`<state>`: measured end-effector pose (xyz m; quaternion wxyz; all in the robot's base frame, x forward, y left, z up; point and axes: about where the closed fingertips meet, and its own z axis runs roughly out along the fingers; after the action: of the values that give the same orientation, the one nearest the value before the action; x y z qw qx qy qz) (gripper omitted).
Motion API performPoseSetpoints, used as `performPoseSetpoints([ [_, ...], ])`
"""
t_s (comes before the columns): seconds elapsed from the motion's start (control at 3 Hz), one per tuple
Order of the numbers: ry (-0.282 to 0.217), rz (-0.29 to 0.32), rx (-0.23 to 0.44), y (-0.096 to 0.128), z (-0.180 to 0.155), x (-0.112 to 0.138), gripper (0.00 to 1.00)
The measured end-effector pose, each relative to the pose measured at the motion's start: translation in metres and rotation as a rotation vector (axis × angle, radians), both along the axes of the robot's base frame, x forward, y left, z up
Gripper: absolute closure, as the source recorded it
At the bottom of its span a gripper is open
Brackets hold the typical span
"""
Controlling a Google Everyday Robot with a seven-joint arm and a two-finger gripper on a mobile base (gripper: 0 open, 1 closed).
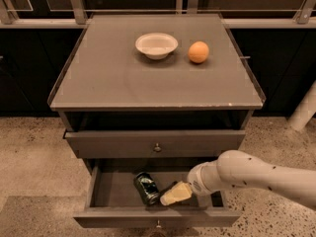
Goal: Pick green can from middle drawer and place on counter
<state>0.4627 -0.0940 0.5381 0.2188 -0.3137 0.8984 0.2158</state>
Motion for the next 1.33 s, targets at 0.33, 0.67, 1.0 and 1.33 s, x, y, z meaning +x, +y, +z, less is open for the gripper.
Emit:
performPoseSetpoints([
  [0.33, -0.040, -0.032, 0.098, 0.023, -0.026, 0.008, 0.00],
  [0.67, -0.105, -0.035, 0.210, 0.072, -0.050, 0.029, 0.00],
  [1.0, -0.104, -0.030, 0.207, 0.077, -0.052, 0.029, 0.00],
  [1.33, -0.098, -0.050, 0.190, 0.078, -0.072, 0.028, 0.00],
])
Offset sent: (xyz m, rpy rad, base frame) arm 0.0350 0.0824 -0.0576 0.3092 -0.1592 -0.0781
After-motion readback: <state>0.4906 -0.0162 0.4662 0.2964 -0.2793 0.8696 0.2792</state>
